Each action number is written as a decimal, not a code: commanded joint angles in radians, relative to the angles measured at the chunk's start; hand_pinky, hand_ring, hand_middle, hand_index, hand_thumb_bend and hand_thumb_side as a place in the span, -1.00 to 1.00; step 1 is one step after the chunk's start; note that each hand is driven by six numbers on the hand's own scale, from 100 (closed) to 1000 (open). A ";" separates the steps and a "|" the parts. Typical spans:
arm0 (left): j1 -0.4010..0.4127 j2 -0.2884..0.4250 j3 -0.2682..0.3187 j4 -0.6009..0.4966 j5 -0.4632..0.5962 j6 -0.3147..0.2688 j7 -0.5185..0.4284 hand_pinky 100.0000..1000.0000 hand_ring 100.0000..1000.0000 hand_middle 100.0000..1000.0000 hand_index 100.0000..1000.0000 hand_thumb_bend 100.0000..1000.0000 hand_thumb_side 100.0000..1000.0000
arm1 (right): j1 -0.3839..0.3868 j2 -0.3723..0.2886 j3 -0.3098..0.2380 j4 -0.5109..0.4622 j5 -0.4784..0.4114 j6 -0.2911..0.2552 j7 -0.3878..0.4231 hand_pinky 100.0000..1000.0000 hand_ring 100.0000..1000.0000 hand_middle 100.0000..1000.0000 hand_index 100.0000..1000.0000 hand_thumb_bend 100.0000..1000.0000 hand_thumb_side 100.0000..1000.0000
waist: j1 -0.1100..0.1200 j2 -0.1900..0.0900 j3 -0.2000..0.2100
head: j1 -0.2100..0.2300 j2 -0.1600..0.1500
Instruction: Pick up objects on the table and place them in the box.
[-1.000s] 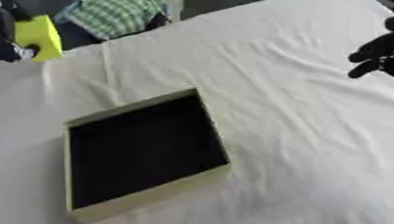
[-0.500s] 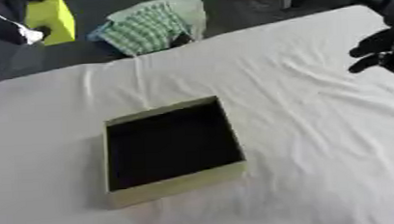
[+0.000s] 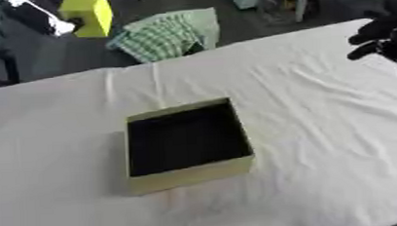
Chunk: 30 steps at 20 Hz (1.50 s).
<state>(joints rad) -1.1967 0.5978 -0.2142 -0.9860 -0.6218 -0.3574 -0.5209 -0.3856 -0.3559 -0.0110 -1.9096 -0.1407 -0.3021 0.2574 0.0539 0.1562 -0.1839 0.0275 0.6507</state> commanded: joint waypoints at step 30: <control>0.187 -0.174 -0.246 -0.155 0.085 -0.098 -0.209 0.48 0.11 0.14 0.44 -0.28 -0.68 | -0.020 0.002 0.006 0.000 -0.013 0.005 -0.005 0.16 0.38 0.32 0.79 -1.00 0.15 | -0.019 -0.012 -0.001 | -0.019 0.043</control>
<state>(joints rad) -0.9934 0.4187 -0.4636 -1.1236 -0.5318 -0.4124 -0.6943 -0.3917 -0.3471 0.0001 -1.9037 -0.1528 -0.2984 0.2541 0.0410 0.1579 -0.1856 0.0101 0.6862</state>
